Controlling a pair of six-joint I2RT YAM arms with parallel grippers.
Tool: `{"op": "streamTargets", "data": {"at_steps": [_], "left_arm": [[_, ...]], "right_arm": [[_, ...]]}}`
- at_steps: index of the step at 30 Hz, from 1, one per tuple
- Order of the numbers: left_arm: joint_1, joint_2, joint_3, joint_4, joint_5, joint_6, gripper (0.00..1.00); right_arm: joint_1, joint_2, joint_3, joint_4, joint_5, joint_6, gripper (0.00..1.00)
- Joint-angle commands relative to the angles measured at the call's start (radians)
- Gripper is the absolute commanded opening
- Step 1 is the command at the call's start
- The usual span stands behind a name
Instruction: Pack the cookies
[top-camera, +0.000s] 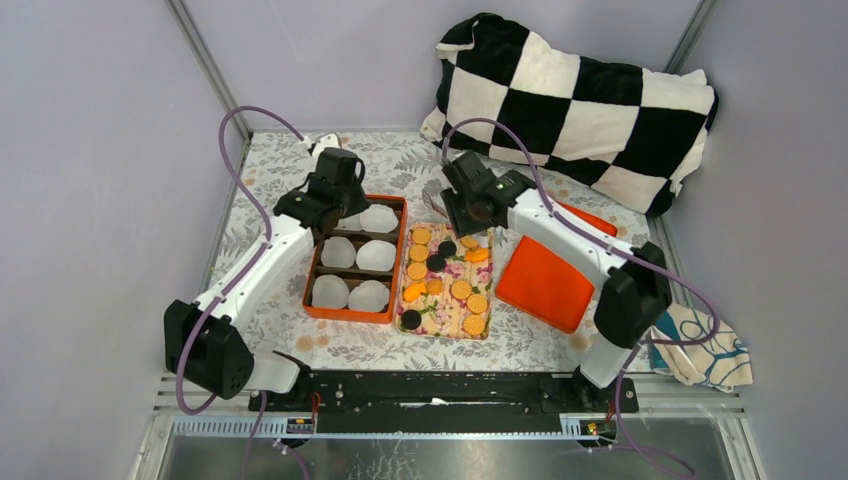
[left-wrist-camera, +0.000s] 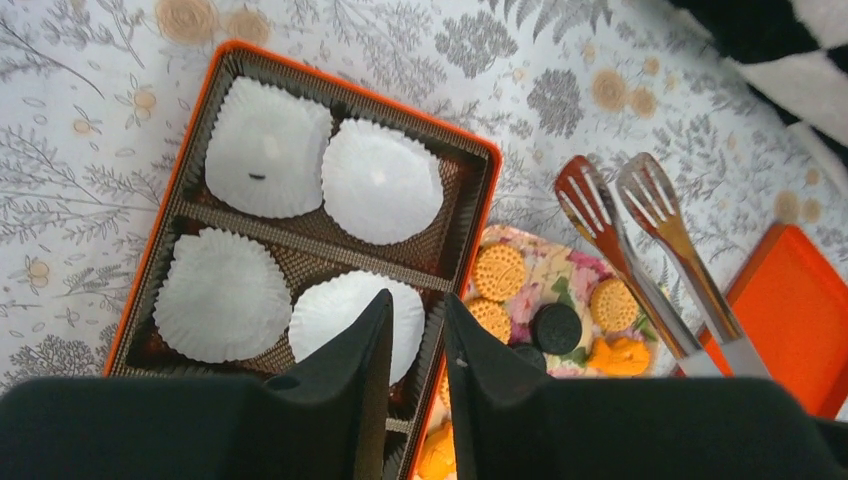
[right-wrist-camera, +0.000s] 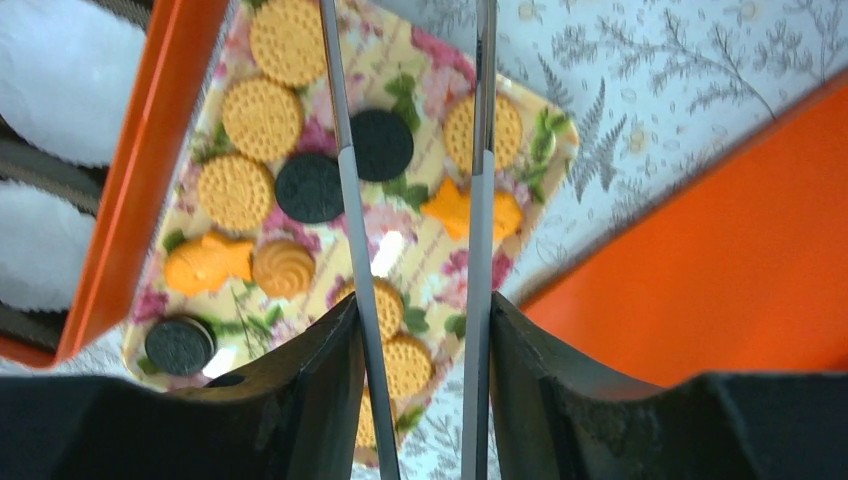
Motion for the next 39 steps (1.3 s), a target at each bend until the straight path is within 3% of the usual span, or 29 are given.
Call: {"op": "streamTargets", "data": {"at_steps": [1,17,29,33,39], "left_arm": [[-0.003,-0.006,-0.047,0.026,0.047,-0.007,0.29],[-0.003,-0.028,-0.073,0.04,0.101,-0.021,0.26],[-0.003,-0.033,-0.087,0.053,0.11,-0.026,0.26],[-0.003,-0.034,-0.091,0.053,0.114,-0.024,0.26],[-0.003,-0.042,-0.1,0.06,0.103,-0.024,0.26]], "right_arm": [[0.046,-0.158,-0.096,0.003,0.035,-0.007,0.49],[0.14,-0.357,-0.422,-0.016,0.026,0.108,0.45],[0.145,-0.317,-0.423,-0.01,-0.021,0.116,0.46],[0.155,-0.264,-0.382,-0.062,0.033,0.11,0.44],[0.161,-0.232,-0.295,-0.139,0.154,0.075,0.19]]}}
